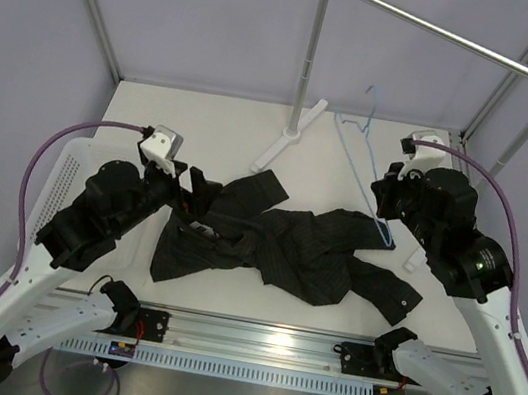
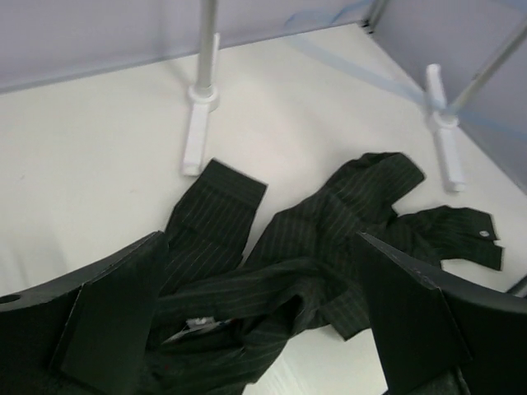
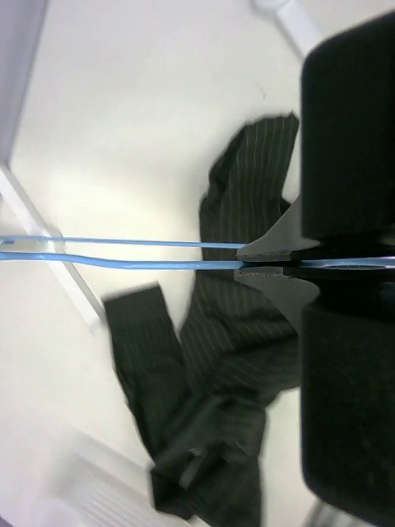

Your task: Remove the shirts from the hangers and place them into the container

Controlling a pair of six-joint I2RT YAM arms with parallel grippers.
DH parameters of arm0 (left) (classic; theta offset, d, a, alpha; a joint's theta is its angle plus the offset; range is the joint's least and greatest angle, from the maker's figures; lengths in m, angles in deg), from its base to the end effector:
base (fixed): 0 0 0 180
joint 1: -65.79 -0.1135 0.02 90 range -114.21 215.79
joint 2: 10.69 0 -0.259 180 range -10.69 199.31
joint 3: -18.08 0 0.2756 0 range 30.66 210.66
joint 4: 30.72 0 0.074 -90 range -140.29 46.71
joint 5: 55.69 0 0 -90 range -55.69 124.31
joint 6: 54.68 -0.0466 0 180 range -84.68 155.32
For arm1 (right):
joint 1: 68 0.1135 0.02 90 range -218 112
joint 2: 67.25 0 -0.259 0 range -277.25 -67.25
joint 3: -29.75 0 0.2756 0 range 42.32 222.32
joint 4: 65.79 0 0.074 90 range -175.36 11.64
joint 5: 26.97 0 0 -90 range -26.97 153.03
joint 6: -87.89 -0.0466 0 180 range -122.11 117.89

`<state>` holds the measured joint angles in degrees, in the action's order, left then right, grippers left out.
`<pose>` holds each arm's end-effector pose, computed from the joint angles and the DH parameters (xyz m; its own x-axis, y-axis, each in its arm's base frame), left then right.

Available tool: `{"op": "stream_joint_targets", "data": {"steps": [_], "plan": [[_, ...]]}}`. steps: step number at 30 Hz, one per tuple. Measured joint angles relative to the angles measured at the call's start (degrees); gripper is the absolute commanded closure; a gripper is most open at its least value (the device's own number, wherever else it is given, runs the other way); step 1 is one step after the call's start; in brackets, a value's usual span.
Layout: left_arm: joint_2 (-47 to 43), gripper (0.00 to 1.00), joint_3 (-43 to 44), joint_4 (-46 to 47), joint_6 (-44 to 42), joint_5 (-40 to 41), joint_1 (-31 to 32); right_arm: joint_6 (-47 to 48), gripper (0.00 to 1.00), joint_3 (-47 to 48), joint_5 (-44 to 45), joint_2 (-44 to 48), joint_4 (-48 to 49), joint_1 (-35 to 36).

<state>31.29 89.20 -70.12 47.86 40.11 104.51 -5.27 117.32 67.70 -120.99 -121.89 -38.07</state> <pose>0.1485 -0.1131 0.3995 -0.2539 -0.0733 -0.9644 0.5016 0.8426 -0.1961 0.1815 0.1001 0.4301 -0.3517 -0.1391 -0.9257 -0.4132 0.9104 0.0202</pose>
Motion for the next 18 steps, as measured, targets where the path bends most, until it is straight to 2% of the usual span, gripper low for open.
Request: {"op": "stream_joint_targets", "data": {"steps": [4,7,11,18], "plan": [[-2.5,0.01,-6.1,-1.7,0.5,5.4,0.0,-0.8,1.00,5.7,12.9,-1.3,-0.5,-0.4],[-2.4,0.01,-10.1,-3.0,1.0,8.3,0.0,-0.7,1.00,10.6,17.9,-3.3,-0.4,-2.4],[-2.4,0.01,-13.0,-4.7,1.3,10.1,0.0,-0.8,1.00,15.1,19.7,-6.0,0.1,-7.8],[-3.6,0.01,-13.2,-4.8,1.5,11.0,0.0,-1.1,1.00,19.3,18.8,-10.6,1.2,-15.2]]}}
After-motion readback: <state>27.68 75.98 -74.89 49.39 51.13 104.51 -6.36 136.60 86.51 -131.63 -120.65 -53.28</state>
